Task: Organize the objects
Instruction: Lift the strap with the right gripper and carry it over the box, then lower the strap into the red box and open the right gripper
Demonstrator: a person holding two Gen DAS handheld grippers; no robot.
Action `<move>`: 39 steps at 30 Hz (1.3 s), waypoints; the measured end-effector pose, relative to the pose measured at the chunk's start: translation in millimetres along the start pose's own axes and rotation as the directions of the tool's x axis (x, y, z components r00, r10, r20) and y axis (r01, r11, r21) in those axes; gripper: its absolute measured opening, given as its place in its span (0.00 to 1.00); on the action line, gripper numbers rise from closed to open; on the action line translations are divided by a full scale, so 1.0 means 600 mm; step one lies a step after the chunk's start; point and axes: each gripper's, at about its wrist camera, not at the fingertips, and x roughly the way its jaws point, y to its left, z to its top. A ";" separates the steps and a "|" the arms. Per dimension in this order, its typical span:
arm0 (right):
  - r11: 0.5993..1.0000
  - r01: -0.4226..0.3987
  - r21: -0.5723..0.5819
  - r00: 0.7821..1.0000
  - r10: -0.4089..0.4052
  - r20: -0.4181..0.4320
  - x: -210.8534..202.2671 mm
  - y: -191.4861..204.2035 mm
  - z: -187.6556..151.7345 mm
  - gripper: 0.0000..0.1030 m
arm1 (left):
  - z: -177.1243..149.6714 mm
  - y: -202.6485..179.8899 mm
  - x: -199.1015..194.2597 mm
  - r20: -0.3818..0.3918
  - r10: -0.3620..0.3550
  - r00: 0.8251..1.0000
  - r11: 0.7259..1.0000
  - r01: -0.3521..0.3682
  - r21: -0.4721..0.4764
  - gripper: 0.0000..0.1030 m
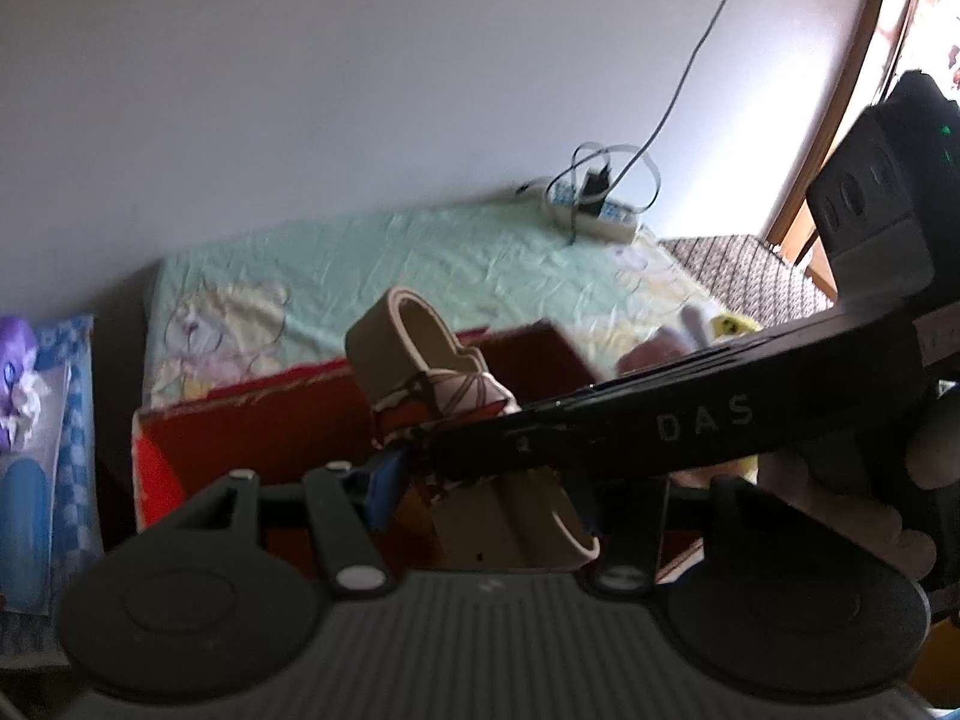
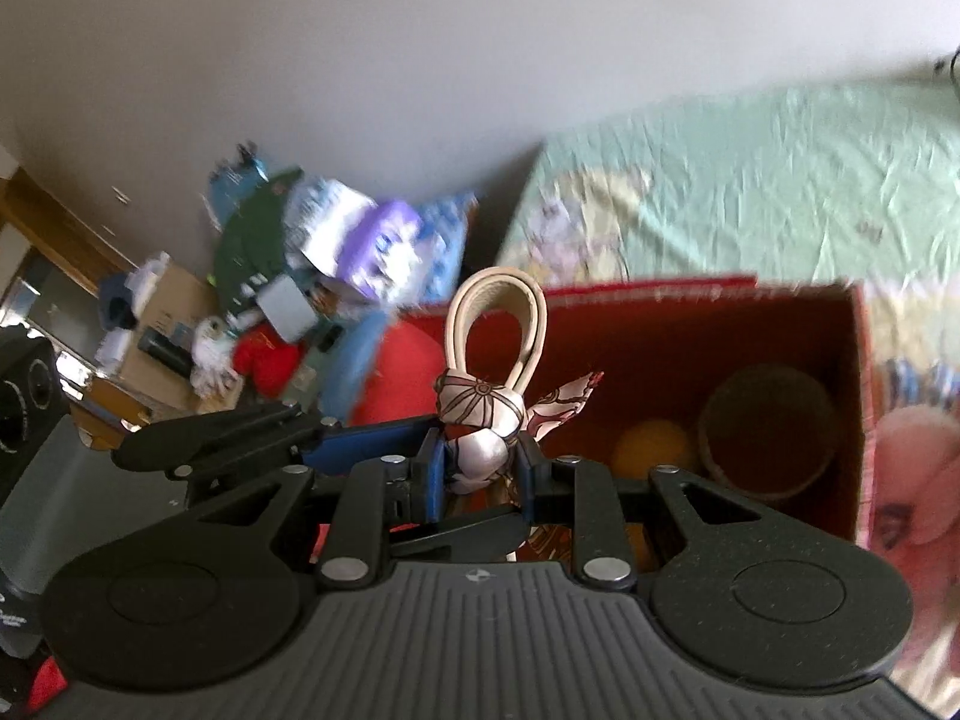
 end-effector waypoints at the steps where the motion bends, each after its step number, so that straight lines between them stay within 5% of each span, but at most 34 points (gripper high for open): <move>1: 1.000 0.013 0.002 1.000 -0.013 -0.019 0.014 0.000 0.001 0.25 | -0.005 0.013 0.010 -0.019 -0.004 1.000 1.000 0.004 -0.005 0.52; 10: 0.992 0.110 0.063 0.979 -0.098 -0.179 0.116 -0.029 -0.007 0.25 | -0.034 0.074 0.102 -0.194 -0.018 0.981 1.000 0.017 -0.007 0.48; 21: 0.972 0.222 0.079 0.933 -0.189 -0.306 0.161 -0.055 -0.011 0.25 | -0.045 0.081 0.160 -0.337 0.011 0.941 1.000 -0.003 0.027 0.49; 31: 0.961 0.231 0.149 0.929 -0.173 -0.327 0.155 -0.079 -0.019 0.28 | -0.044 0.096 0.179 -0.415 0.032 0.909 0.997 -0.059 -0.053 0.63; 39: 0.966 0.227 0.124 0.941 -0.184 -0.286 0.130 -0.080 -0.026 0.31 | -0.045 0.096 0.186 -0.429 0.105 0.897 0.992 -0.124 -0.017 0.68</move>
